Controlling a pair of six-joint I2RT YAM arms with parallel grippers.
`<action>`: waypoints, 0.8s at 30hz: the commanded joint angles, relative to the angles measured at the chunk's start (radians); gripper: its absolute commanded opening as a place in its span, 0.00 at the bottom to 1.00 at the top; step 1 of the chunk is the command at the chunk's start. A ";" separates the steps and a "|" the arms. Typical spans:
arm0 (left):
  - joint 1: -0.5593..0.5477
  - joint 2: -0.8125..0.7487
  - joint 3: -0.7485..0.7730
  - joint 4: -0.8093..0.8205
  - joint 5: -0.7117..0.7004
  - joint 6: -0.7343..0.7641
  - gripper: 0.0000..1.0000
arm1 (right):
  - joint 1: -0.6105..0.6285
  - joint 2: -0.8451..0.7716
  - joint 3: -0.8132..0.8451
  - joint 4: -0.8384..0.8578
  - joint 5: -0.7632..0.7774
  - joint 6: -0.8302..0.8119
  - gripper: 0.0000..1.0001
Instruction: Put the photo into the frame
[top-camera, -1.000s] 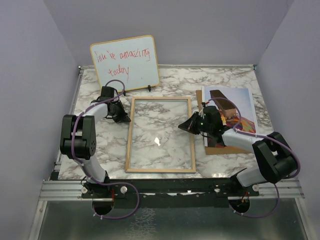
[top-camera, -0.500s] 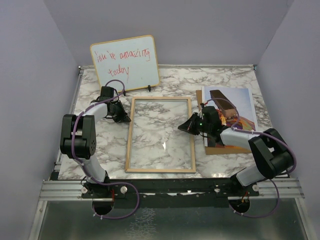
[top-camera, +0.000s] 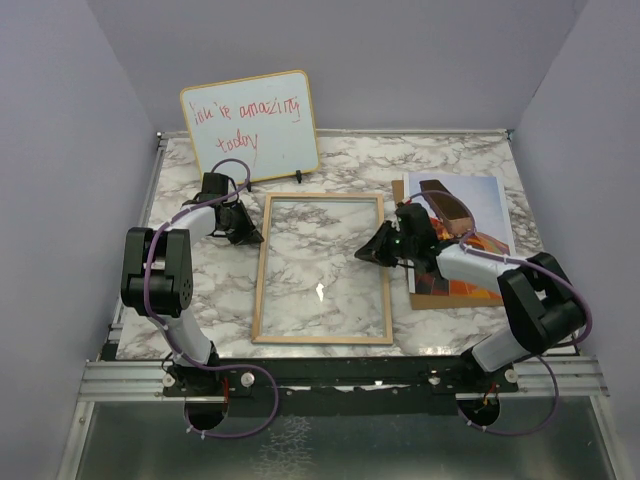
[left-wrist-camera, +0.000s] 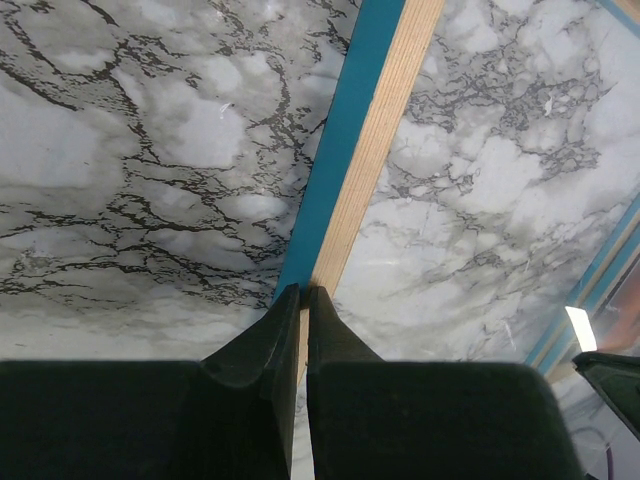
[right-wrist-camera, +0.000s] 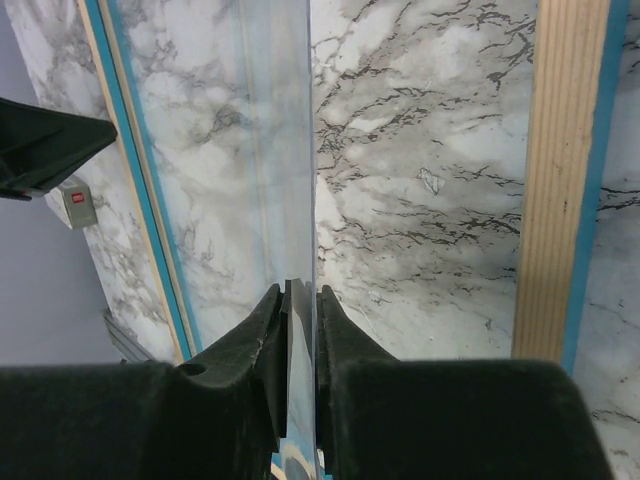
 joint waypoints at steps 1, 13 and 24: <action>-0.028 0.071 -0.045 -0.040 -0.043 0.013 0.08 | 0.018 0.028 0.070 -0.164 0.088 -0.016 0.18; -0.028 0.073 -0.042 -0.040 -0.043 0.013 0.08 | 0.064 0.023 0.133 -0.282 0.232 0.029 0.47; -0.028 0.084 -0.028 -0.040 -0.025 -0.003 0.11 | 0.135 -0.013 0.150 -0.315 0.410 0.123 0.61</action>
